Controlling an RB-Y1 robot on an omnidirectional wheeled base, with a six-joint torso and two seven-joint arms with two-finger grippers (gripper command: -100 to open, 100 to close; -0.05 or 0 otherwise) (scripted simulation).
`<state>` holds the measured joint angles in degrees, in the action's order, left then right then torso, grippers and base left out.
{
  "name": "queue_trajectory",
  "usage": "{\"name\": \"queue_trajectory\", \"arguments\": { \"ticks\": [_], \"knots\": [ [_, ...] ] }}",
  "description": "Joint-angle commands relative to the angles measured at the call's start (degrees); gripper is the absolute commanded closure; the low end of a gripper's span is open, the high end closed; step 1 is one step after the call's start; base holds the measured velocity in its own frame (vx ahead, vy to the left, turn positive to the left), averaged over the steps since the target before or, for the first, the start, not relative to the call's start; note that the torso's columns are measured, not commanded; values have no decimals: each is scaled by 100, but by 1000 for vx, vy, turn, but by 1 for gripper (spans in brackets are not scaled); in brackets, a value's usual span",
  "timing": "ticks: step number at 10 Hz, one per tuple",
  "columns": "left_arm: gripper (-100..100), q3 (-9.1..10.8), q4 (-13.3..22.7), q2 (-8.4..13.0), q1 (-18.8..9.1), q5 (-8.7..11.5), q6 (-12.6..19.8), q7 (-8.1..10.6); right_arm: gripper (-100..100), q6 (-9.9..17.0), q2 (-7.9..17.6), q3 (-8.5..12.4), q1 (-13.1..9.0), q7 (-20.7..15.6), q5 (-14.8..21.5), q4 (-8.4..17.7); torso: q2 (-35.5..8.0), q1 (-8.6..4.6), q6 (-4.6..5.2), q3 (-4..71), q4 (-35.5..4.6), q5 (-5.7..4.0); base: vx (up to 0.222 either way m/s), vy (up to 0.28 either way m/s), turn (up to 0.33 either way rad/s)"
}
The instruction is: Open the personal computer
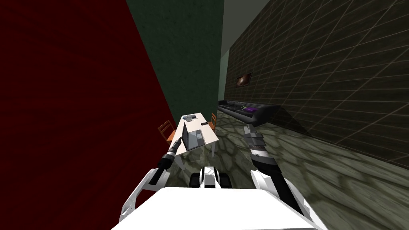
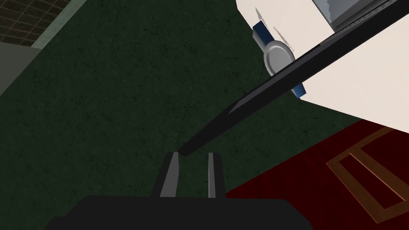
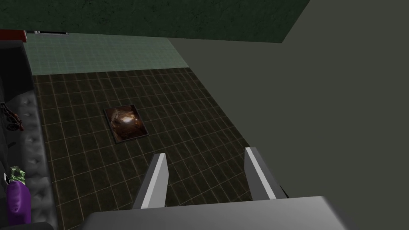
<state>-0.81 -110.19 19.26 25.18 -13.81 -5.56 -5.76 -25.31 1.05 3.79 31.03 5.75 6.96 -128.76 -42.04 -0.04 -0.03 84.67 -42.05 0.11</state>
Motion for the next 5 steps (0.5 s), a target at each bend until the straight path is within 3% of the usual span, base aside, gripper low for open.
{"name": "queue_trajectory", "arguments": {
  "ticks": [1, 5],
  "knots": [
    [100, 47, -170, 280, 208, -184, 307, -170, 0, 0, 0, 0, 1, 0, 0, 0, 27, -10, 13, 18, 8, 0, 89, -162, 19],
    [100, 113, -445, 669, 467, -435, 653, -388, 0, 0, 0, 0, 1, 0, 0, 0, 27, -6, 38, 15, 17, 16, 53, -141, -20]
  ]
}}
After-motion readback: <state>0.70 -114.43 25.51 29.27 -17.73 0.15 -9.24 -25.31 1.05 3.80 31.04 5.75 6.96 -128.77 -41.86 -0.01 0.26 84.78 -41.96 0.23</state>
